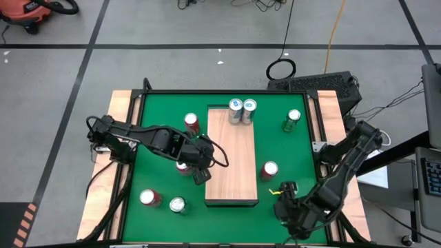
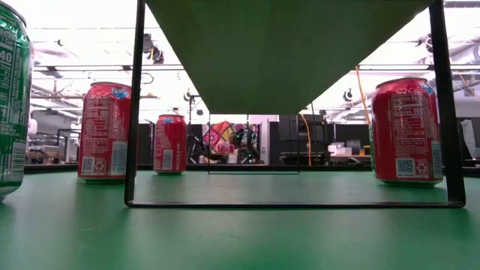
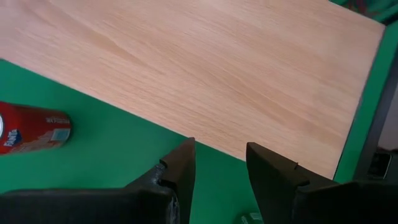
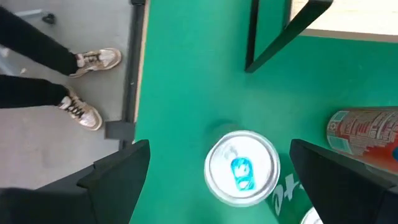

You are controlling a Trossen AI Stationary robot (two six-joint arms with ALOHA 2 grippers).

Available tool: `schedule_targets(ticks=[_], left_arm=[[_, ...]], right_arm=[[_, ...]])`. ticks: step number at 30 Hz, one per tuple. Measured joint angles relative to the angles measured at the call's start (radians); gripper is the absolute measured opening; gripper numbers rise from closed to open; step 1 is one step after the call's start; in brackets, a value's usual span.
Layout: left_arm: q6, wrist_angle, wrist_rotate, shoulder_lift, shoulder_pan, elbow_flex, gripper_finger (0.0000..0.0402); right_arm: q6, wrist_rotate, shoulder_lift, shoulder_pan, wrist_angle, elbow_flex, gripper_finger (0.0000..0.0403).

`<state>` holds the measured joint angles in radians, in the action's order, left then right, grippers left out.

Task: Place canned beverage on shelf
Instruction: Put the blue soda can on the shelf aligned with the other blue soda can

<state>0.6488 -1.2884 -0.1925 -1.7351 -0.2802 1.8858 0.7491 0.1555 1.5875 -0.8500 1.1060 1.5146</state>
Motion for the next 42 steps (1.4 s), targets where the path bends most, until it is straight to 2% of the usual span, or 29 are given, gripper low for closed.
schedule_targets(ticks=[9, 17, 27, 31, 38, 42], left_arm=[[-0.035, 0.000, 0.000, 0.000, -0.009, 0.000, 0.0141], [-0.034, 0.000, 0.000, 0.000, -0.010, 0.000, 0.0141], [-0.039, 0.000, -0.019, 0.000, -0.008, 0.000, 0.0141], [-0.073, 0.009, -0.038, 0.000, -0.007, 0.000, 0.0141], [-0.086, 0.025, -0.044, 0.000, -0.007, 0.000, 0.0141], [-0.090, 0.025, -0.044, 0.000, -0.008, 0.000, 0.0141]], right_arm=[[-0.028, 0.023, 0.019, 0.021, -0.017, -0.005, 0.0379], [-0.036, 0.000, -0.017, 0.020, -0.146, -0.141, 0.0379], [-0.056, -0.001, -0.026, 0.024, -0.157, -0.164, 0.0379], [-0.051, -0.043, -0.026, 0.034, -0.162, -0.215, 0.0379], [-0.027, -0.105, -0.026, 0.057, -0.272, -0.292, 0.0377], [-0.012, -0.109, -0.025, 0.066, -0.280, -0.300, 0.0377]])
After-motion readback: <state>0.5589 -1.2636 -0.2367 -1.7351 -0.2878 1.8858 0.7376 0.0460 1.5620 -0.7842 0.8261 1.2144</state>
